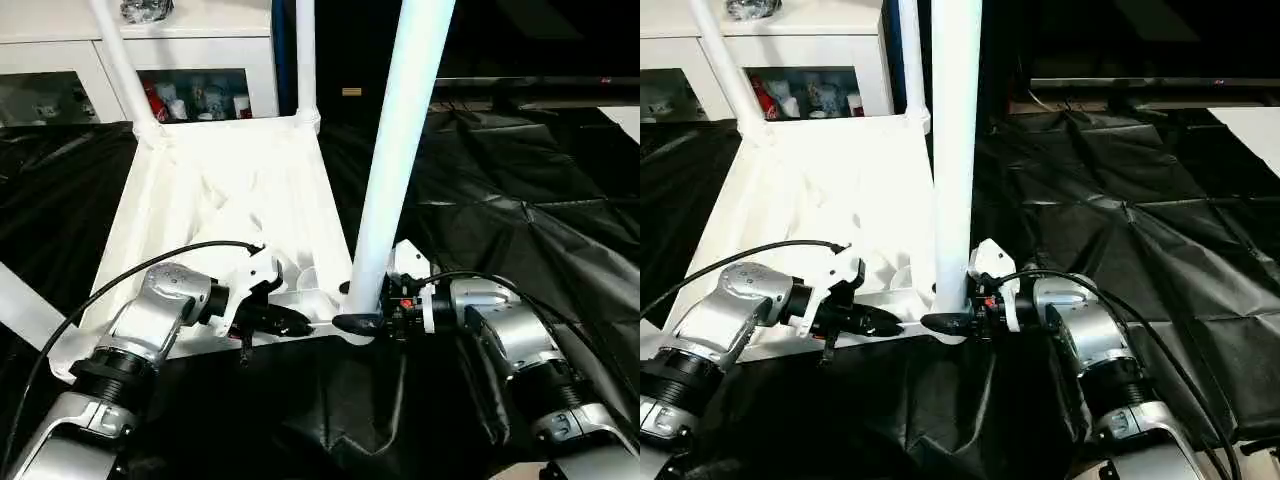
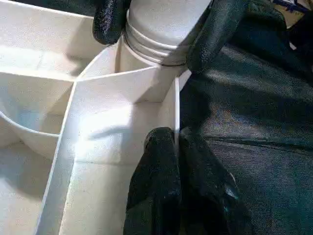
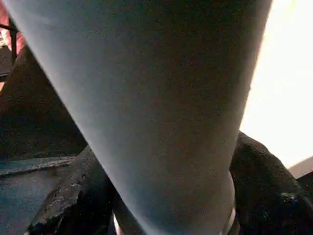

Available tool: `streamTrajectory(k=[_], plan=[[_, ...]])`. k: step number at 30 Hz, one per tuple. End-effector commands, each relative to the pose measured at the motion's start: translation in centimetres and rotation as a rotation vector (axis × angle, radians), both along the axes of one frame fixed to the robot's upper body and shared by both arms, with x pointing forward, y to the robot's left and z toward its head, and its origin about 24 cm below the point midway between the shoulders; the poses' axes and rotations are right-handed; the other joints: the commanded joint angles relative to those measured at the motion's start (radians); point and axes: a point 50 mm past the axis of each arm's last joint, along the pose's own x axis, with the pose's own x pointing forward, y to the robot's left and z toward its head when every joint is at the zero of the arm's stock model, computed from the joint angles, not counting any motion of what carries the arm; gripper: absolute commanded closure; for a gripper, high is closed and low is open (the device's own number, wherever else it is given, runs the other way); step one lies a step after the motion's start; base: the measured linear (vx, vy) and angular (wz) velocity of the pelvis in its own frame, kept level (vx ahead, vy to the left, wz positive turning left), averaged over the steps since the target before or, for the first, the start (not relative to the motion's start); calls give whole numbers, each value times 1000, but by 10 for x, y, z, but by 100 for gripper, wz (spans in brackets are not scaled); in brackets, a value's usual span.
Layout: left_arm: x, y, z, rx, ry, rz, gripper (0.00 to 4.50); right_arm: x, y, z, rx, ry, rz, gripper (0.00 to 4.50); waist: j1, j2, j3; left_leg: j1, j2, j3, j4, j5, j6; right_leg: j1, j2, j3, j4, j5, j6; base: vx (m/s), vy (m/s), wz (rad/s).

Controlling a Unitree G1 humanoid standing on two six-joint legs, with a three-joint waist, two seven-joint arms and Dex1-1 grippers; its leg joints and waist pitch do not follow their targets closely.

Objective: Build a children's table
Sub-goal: Rotate leg to tighten

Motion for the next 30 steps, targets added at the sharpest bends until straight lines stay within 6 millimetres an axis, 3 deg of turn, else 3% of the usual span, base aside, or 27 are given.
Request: streamTrajectory(k=[1, 7, 8, 10, 13, 14, 18, 20, 24, 26, 30], plan=[[-1, -25, 8, -86, -38, -72, 450, -3, 16, -10, 4, 11, -16, 175, -5, -5, -64, 39, 102, -45, -69, -160, 52, 26, -109, 50, -64, -37, -243, 0, 0, 0], [17, -39, 10, -114, -117, 125, 450, 18, 25, -23, -4, 14, -391, 179, -25, -6, -54, 42, 100, -52, -81, -269, -15, 21, -112, 55, -80, -201, -231, 0, 0, 0], [21, -42, 10, -123, -131, 162, 450, 21, 27, -25, -2, 28, -449, 180, -38, -6, -52, 45, 98, -57, -84, -323, -48, 20, -116, 55, -86, -284, -219, 0, 0, 0], [24, -46, 10, -122, -141, 198, 450, 24, 30, -28, 9, 55, -523, 180, -47, -5, -51, 39, 99, -62, -89, -334, -57, 22, -116, 56, -89, -302, -198, 0, 0, 0], [36, -62, 7, -89, -200, 347, 450, 30, 49, -32, -7, 67, -674, 180, -56, -2, -51, 51, 97, -59, -88, -361, -72, 8, -111, 58, -92, -283, -198, 0, 0, 0], [39, -67, 7, -89, -213, 390, 450, 31, 55, -32, -21, 50, -701, 180, -59, -6, -51, 48, 92, -58, -85, -363, -71, 13, -116, 60, -96, -302, -196, 0, 0, 0], [38, -78, 9, -117, -222, 394, 450, 32, 67, -27, -2, 5, -661, 180, -51, -8, -54, 41, 94, -55, -81, -302, -28, 18, -116, 61, -95, -249, -190, 0, 0, 0], [36, -82, 10, -135, -226, 359, 450, 31, 69, -23, 48, 3, -613, 124, -49, -8, -57, 37, 94, -52, -79, -260, -2, 23, -113, 59, -89, -187, -197, 0, 0, 0], [30, -77, 10, -145, -223, 286, 450, 29, 64, -21, 68, -10, -537, 101, -47, -8, -58, 34, 94, -51, -77, -238, 24, 26, -112, 57, -86, -157, -208, 0, 0, 0], [26, -72, 9, -148, -206, 246, 450, 28, 59, -20, 53, -32, -494, 64, -47, -8, -58, 34, 96, -51, -77, -236, 28, 27, -112, 55, -84, -154, -213, 0, 0, 0], [20, -63, 8, -144, -184, 172, 450, 24, 50, -17, 55, -57, -376, 56, -46, -4, -62, 33, 98, -50, -75, -211, 44, 30, -109, 52, -76, -90, -228, 0, 0, 0]])
